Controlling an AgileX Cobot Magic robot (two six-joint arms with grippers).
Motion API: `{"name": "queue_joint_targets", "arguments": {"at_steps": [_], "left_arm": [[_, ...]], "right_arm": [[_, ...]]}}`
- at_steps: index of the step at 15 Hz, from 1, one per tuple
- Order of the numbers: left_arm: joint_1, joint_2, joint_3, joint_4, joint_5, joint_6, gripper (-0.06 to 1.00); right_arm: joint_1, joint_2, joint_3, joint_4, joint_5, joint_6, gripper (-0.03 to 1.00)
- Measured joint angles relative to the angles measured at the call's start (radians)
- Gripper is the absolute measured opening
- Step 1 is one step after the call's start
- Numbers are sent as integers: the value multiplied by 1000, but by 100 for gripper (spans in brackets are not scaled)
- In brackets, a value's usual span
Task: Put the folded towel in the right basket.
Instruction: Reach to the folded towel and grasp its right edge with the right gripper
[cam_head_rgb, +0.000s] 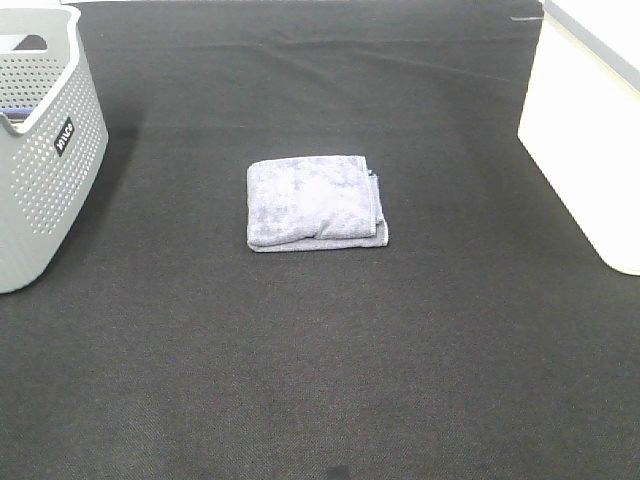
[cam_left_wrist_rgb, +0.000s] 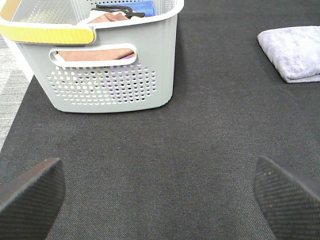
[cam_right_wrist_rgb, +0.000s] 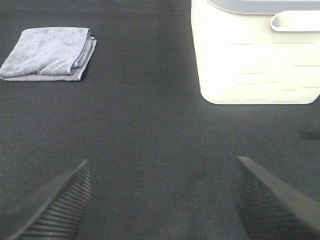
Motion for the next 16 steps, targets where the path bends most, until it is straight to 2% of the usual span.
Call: {"name": "queue_joint_targets", "arguments": {"at_steps": [16], "left_arm": [[0, 0, 0, 0, 0, 0, 97]], "right_arm": [[0, 0, 0, 0, 0, 0, 74]]}}
